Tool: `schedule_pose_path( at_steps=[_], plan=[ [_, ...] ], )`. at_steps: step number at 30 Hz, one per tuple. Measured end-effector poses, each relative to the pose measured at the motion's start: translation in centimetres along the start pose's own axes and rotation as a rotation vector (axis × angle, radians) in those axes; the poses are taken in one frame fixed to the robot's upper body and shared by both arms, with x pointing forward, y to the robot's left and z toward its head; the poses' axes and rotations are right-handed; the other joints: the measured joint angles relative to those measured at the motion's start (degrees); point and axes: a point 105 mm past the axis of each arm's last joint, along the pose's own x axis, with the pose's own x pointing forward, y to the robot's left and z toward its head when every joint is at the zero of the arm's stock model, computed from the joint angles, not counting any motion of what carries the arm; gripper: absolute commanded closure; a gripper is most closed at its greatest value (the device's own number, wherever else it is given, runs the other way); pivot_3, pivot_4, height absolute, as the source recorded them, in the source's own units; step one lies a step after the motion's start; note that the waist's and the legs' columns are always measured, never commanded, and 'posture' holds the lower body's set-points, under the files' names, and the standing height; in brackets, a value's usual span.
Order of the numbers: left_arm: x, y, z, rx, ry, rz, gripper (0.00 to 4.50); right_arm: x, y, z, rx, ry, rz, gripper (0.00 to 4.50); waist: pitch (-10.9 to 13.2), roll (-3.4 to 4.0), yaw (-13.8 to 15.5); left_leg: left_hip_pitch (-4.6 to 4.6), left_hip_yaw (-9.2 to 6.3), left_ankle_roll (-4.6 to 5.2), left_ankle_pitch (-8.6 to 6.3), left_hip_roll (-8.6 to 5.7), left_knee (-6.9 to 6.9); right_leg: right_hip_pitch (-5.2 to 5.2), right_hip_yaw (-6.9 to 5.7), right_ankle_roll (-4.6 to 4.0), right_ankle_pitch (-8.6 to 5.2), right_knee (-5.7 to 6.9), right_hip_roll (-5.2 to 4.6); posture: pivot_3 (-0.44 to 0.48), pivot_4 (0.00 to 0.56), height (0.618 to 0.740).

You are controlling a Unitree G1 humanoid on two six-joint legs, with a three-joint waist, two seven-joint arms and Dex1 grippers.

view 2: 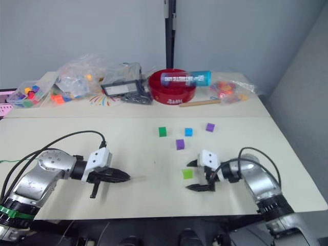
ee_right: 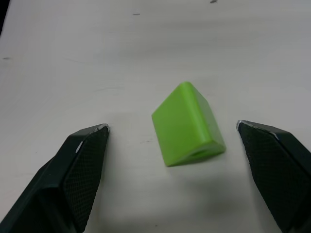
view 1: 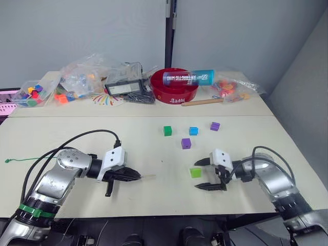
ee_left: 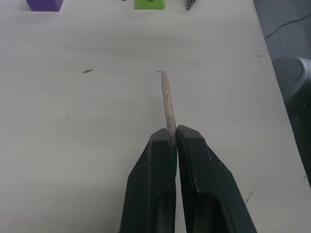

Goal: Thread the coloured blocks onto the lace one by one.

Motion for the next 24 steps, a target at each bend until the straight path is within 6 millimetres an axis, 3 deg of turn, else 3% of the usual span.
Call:
schedule_pose_path(
  at_steps=[1,3,4,5,11,18,24],
  plan=[
    [0.0,-0.1,0.1,-0.001,-0.005,-0.003,4.5,0.1,-0.2,0.0,-0.005,-0.008,0.005,0.03,0.0,0.0,-0.02,0.04,0.0,0.0,0.0,0.01,0.0,0.02,0.0,0.0,0.0,0.02,0.01,0.0,0.15,0.74],
    [0.0,-0.3,0.3,0.003,-0.009,-0.004,4.5,0.3,-0.5,-0.1,-0.01,-0.024,0.013,0.55,0.0,0.0,-0.11,0.11,0.0,0.0,0.0,0.01,0.0,0.06,0.0,-0.02,0.01,0.05,0.02,0.0,0.15,0.74],
    [0.0,-0.3,0.3,0.002,-0.008,-0.005,4.5,0.3,-0.5,-0.1,-0.01,-0.026,0.014,0.58,0.0,0.0,-0.13,0.12,0.0,0.0,0.0,0.02,0.0,0.08,0.0,-0.02,0.01,0.05,0.02,0.0,0.15,0.74],
    [0.0,-0.4,0.4,0.0,-0.01,-0.003,4.5,0.5,-0.4,-0.3,-0.013,-0.037,0.029,1.18,0.0,0.0,-0.23,0.19,0.0,0.0,0.0,0.02,0.0,0.14,0.01,-0.03,0.02,0.06,0.03,0.0,0.15,0.74],
    [-0.2,-0.6,0.0,-0.011,0.005,0.002,4.5,0.6,-0.1,-0.6,-0.004,-0.042,0.048,3.16,-0.01,0.0,-0.22,0.25,-0.01,-0.01,0.01,0.02,0.01,0.2,0.01,-0.08,0.05,0.08,0.04,0.0,0.15,0.74],
    [-0.1,-0.4,0.7,0.015,-0.004,0.003,4.5,1.2,0.1,0.0,0.041,-0.049,0.021,3.18,-0.02,-0.01,-0.38,0.26,-0.01,-0.02,0.01,0.17,0.01,0.18,0.03,-0.14,0.09,0.1,0.19,0.0,0.15,0.74],
    [1.3,0.3,1.7,0.038,-0.044,-0.021,4.5,3.4,1.4,1.8,0.024,0.005,0.005,3.18,-0.03,0.01,-0.77,0.27,-0.03,0.01,0.0,0.4,0.0,0.05,0.08,-0.28,0.12,0.2,0.53,0.0,0.15,0.74]
  ],
)
